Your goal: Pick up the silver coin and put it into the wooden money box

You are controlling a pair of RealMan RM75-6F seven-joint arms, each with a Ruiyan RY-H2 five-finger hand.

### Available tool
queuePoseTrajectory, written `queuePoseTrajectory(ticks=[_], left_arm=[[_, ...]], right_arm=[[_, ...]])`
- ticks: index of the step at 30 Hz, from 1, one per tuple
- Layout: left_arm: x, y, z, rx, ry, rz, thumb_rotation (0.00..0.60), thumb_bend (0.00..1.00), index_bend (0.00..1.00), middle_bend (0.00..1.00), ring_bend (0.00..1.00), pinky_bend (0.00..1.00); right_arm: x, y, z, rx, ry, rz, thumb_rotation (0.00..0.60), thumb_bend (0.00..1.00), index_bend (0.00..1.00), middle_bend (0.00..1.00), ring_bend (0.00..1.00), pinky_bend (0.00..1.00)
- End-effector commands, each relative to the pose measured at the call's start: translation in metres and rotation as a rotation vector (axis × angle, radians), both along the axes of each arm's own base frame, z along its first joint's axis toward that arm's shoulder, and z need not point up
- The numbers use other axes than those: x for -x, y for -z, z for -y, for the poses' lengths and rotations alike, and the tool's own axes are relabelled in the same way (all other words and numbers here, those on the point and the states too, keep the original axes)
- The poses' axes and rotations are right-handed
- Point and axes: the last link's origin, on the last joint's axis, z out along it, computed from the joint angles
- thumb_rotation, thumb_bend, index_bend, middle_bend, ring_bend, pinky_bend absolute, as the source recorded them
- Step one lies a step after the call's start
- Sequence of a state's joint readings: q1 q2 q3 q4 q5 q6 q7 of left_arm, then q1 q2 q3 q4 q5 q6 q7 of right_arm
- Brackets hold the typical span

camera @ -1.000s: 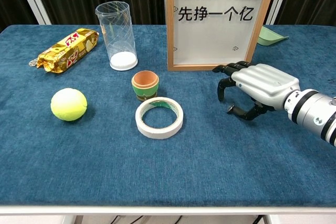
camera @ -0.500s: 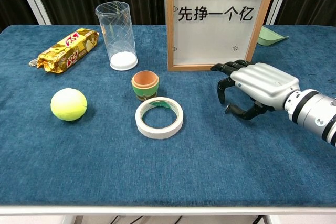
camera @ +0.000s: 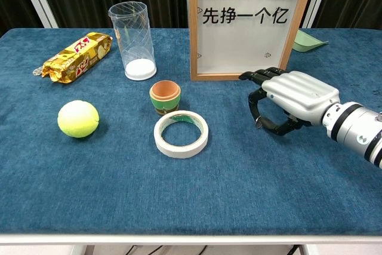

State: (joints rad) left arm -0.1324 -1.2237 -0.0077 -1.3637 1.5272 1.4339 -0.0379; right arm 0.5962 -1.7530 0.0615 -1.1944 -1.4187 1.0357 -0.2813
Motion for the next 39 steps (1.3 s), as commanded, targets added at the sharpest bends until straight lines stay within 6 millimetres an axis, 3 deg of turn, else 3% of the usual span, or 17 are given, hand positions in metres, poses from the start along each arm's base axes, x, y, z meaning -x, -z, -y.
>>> queuePoseTrajectory(ticks=[1, 7, 11, 22, 27, 33, 39], left_arm=[[0.0, 0.0, 0.0, 0.002, -0.001, -0.002, 0.6, 0.09, 0.01, 0.0, 0.0, 0.0], [0.0, 0.0, 0.001, 0.001, 0.001, -0.001, 0.6, 0.09, 0.01, 0.0, 0.0, 0.0], [-0.001, -0.001, 0.001, 0.0, 0.002, 0.004, 0.6, 0.09, 0.01, 0.0, 0.0, 0.0], [-0.005, -0.002, 0.003, -0.001, 0.02, 0.018, 0.6, 0.09, 0.01, 0.0, 0.0, 0.0], [-0.009, -0.003, 0.003, 0.002, 0.034, 0.021, 0.6, 0.09, 0.01, 0.0, 0.0, 0.0], [-0.011, -0.005, 0.003, 0.002, 0.04, 0.022, 0.6, 0.09, 0.02, 0.0, 0.0, 0.0], [-0.01, -0.005, 0.001, 0.006, 0.036, 0.026, 0.6, 0.09, 0.02, 0.0, 0.0, 0.0]], right_arm=[[0.0, 0.0, 0.0, 0.001, 0.001, -0.002, 0.6, 0.46, 0.66, 0.06, 0.0, 0.0], [-0.002, -0.005, 0.001, 0.019, -0.003, 0.014, 0.6, 0.46, 0.67, 0.06, 0.0, 0.0], [-0.008, -0.021, 0.003, 0.075, -0.032, 0.05, 0.6, 0.46, 0.67, 0.06, 0.0, 0.0], [-0.029, -0.124, -0.002, 0.398, -0.161, 0.145, 0.6, 0.46, 0.68, 0.07, 0.0, 0.0], [-0.047, -0.159, 0.012, 0.49, -0.158, 0.169, 0.6, 0.46, 0.68, 0.07, 0.0, 0.0], [-0.08, -0.178, 0.047, 0.541, -0.114, 0.187, 0.6, 0.44, 0.68, 0.07, 0.0, 0.0], [-0.11, -0.168, 0.072, 0.585, -0.083, 0.177, 0.6, 0.44, 0.69, 0.07, 0.0, 0.0]])
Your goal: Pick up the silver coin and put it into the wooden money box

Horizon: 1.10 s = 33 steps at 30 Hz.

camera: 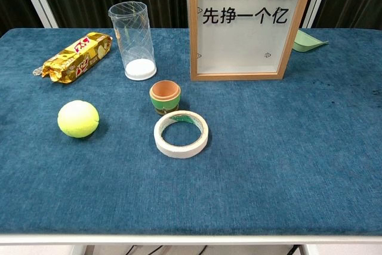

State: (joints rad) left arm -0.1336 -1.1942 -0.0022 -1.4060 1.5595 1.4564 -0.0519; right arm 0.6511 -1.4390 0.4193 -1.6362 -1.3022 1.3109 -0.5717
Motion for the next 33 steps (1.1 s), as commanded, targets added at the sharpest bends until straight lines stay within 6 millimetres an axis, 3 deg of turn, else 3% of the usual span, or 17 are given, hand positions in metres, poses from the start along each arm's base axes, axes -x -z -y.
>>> queuePoseTrajectory(ticks=[1, 12, 21, 33], left_arm=[[0.001, 0.0, -0.001, 0.002, -0.002, 0.003, 0.6, 0.09, 0.02, 0.0, 0.0, 0.0], [0.004, 0.0, 0.0, 0.021, -0.007, -0.002, 0.6, 0.09, 0.02, 0.0, 0.0, 0.0], [0.005, -0.001, -0.001, 0.029, -0.002, 0.0, 0.6, 0.09, 0.02, 0.0, 0.0, 0.0], [0.006, -0.002, 0.0, 0.034, -0.007, 0.002, 0.6, 0.09, 0.02, 0.0, 0.0, 0.0]], right_arm=[[-0.021, 0.014, 0.013, 0.016, 0.021, 0.012, 0.6, 0.44, 0.69, 0.07, 0.0, 0.0], [-0.045, 0.057, 0.035, 0.023, 0.104, 0.023, 0.6, 0.44, 0.7, 0.08, 0.0, 0.0], [-0.049, 0.074, 0.05, 0.016, 0.167, 0.017, 0.6, 0.44, 0.71, 0.08, 0.0, 0.0], [-0.051, 0.086, 0.052, 0.006, 0.2, -0.006, 0.6, 0.44, 0.71, 0.08, 0.0, 0.0]])
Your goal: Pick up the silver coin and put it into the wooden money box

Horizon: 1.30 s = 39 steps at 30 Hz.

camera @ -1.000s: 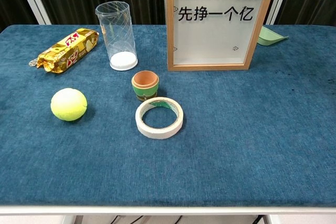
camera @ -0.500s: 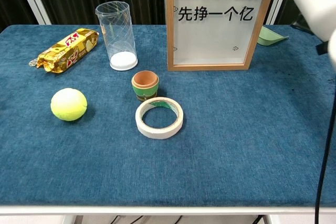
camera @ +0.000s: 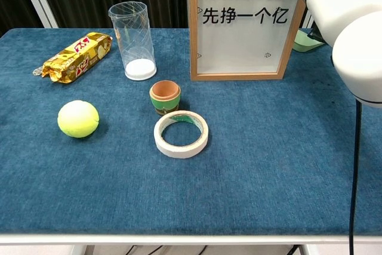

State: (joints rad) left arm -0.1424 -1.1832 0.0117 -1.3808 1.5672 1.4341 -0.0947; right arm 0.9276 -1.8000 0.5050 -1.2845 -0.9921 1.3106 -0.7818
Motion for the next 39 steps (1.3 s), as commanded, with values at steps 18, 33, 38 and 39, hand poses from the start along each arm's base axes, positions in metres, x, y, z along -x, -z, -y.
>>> queuePoseTrajectory(ticks=[18, 33, 38, 39], left_arm=[[-0.0018, 0.0001, -0.0005, 0.004, 0.003, -0.007, 0.6, 0.09, 0.02, 0.0, 0.0, 0.0], [-0.0013, -0.0005, -0.0004, 0.007, 0.004, -0.002, 0.6, 0.09, 0.02, 0.0, 0.0, 0.0], [-0.0016, -0.0006, -0.0007, 0.007, 0.005, -0.003, 0.6, 0.09, 0.02, 0.0, 0.0, 0.0], [-0.0018, -0.0005, -0.0008, 0.007, 0.006, -0.003, 0.6, 0.09, 0.02, 0.0, 0.0, 0.0]], right_arm=[[0.003, 0.0073, -0.0004, -0.012, 0.028, -0.017, 0.6, 0.44, 0.71, 0.08, 0.0, 0.0], [0.0033, 0.0108, -0.0017, -0.014, 0.037, -0.023, 0.6, 0.44, 0.67, 0.07, 0.0, 0.0], [0.0033, 0.0103, -0.0023, -0.02, 0.031, -0.012, 0.6, 0.39, 0.33, 0.06, 0.0, 0.0], [0.0032, 0.0098, -0.0025, -0.02, 0.026, -0.007, 0.6, 0.39, 0.25, 0.05, 0.0, 0.0]])
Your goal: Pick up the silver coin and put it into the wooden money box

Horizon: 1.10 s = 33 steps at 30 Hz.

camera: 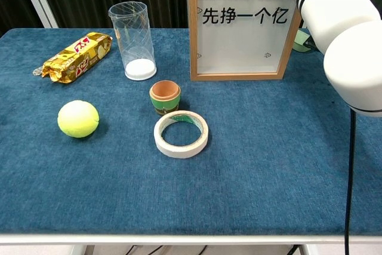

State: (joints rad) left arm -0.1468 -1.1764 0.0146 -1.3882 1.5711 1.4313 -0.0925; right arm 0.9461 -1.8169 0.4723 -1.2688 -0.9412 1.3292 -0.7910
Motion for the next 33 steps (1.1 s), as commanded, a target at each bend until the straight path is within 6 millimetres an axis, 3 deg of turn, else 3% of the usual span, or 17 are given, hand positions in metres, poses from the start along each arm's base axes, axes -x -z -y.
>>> queuePoseTrajectory(ticks=[1, 5, 11, 14, 18, 21, 23, 27, 30, 33], left_arm=[[0.0, 0.0, 0.0, 0.001, 0.001, 0.0, 0.6, 0.09, 0.02, 0.0, 0.0, 0.0], [-0.001, 0.0, 0.0, 0.002, 0.002, -0.001, 0.6, 0.09, 0.02, 0.0, 0.0, 0.0], [-0.003, 0.0, 0.0, -0.001, 0.004, 0.002, 0.6, 0.09, 0.02, 0.0, 0.0, 0.0], [-0.003, -0.001, 0.0, -0.003, 0.004, 0.004, 0.6, 0.09, 0.02, 0.0, 0.0, 0.0], [-0.002, -0.001, 0.0, -0.012, 0.002, 0.006, 0.6, 0.09, 0.02, 0.0, 0.0, 0.0], [-0.002, -0.002, -0.001, -0.022, 0.002, 0.009, 0.6, 0.09, 0.02, 0.0, 0.0, 0.0], [-0.004, -0.002, -0.001, -0.029, 0.006, 0.011, 0.6, 0.09, 0.02, 0.0, 0.0, 0.0], [-0.006, -0.002, -0.001, -0.037, 0.014, 0.002, 0.6, 0.09, 0.02, 0.0, 0.0, 0.0], [-0.009, -0.002, -0.002, -0.047, 0.016, -0.007, 0.6, 0.09, 0.02, 0.0, 0.0, 0.0], [-0.01, -0.005, -0.004, -0.067, 0.015, -0.013, 0.6, 0.09, 0.02, 0.0, 0.0, 0.0]], right_arm=[[0.0, -0.001, 0.0, 0.0, -0.008, 0.009, 0.6, 0.39, 0.18, 0.05, 0.0, 0.0], [0.0, -0.003, -0.001, 0.001, -0.019, 0.018, 0.6, 0.38, 0.02, 0.05, 0.0, 0.0], [0.002, -0.012, -0.004, 0.015, -0.034, 0.049, 0.6, 0.38, 0.0, 0.04, 0.0, 0.0], [0.007, -0.023, -0.016, 0.034, -0.063, 0.086, 0.6, 0.38, 0.0, 0.04, 0.0, 0.0], [0.03, -0.047, -0.049, 0.035, -0.103, 0.108, 0.6, 0.37, 0.0, 0.03, 0.0, 0.0], [0.064, -0.067, -0.089, 0.018, -0.093, 0.085, 0.6, 0.36, 0.0, 0.02, 0.0, 0.0], [0.097, -0.079, -0.121, -0.018, -0.043, 0.058, 0.6, 0.33, 0.0, 0.0, 0.0, 0.0], [0.158, -0.099, -0.173, -0.089, 0.047, 0.035, 0.6, 0.23, 0.0, 0.0, 0.0, 0.0], [0.192, -0.11, -0.202, -0.09, 0.101, 0.029, 0.6, 0.19, 0.0, 0.0, 0.0, 0.0], [0.215, -0.12, -0.222, -0.071, 0.155, 0.045, 0.6, 0.18, 0.0, 0.0, 0.0, 0.0]])
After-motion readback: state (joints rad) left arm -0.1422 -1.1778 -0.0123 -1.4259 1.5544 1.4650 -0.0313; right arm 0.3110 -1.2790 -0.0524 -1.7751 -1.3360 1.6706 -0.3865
